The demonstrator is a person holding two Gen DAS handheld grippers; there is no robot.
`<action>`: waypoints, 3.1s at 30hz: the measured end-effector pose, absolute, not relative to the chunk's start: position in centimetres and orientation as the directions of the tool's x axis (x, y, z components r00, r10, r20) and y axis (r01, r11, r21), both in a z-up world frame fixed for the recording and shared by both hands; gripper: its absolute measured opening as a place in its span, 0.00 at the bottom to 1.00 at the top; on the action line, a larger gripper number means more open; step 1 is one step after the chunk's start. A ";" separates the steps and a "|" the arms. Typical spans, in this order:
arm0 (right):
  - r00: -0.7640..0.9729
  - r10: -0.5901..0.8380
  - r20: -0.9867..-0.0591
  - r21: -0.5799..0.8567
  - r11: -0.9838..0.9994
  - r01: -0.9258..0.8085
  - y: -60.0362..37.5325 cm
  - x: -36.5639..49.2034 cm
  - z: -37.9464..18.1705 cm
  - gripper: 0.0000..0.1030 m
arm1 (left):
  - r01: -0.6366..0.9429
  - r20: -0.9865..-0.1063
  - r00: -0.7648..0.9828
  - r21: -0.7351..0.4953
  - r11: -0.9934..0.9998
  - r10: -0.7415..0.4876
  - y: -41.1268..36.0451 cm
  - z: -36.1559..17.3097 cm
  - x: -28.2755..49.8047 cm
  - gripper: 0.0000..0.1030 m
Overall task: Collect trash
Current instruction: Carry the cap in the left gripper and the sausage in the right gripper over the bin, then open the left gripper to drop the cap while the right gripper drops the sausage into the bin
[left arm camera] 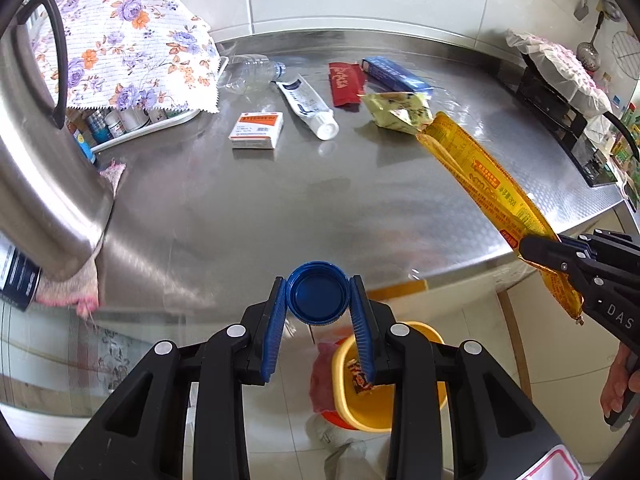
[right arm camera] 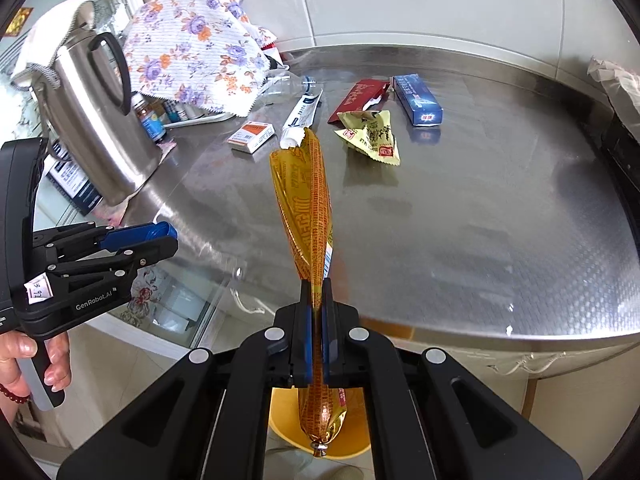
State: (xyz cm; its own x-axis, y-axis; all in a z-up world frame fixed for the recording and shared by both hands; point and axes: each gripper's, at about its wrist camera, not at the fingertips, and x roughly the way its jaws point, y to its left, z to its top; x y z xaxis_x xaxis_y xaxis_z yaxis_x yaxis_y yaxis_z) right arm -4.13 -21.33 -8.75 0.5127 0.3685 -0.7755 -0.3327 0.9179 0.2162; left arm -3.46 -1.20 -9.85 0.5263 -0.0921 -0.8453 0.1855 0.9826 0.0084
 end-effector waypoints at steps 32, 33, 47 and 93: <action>0.200 0.354 -0.914 0.284 0.908 -0.307 -24.1 -14.1 -24.0 0.04 | 0.338 -0.970 0.214 -0.034 0.941 -0.112 -8.3 -26.0 -12.2 0.31; 0.183 0.352 -0.918 0.290 0.910 -0.297 -24.0 -14.0 -25.0 0.04 | 0.348 -0.974 0.197 -0.035 0.937 -0.109 -8.3 -27.1 -12.1 0.31; 0.029 0.310 -0.950 0.299 0.935 -0.190 -22.3 -11.5 -35.3 0.04 | 0.389 -0.996 0.034 -0.060 0.919 -0.079 -7.9 -37.5 -10.1 0.31; 0.101 0.360 -0.927 0.360 0.933 -0.021 -25.7 -10.2 -33.6 0.57 | 0.371 -0.991 0.064 -0.083 0.925 -0.115 -8.2 -36.3 -8.9 0.65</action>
State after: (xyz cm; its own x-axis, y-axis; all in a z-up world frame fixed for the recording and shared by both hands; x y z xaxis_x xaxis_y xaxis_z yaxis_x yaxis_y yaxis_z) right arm -10.20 -25.71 -33.62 0.1009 0.3602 -0.9274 -0.0208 0.9327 0.3600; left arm -8.86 -8.16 -36.33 0.0644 -0.1150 -0.9913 0.3714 0.9247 -0.0831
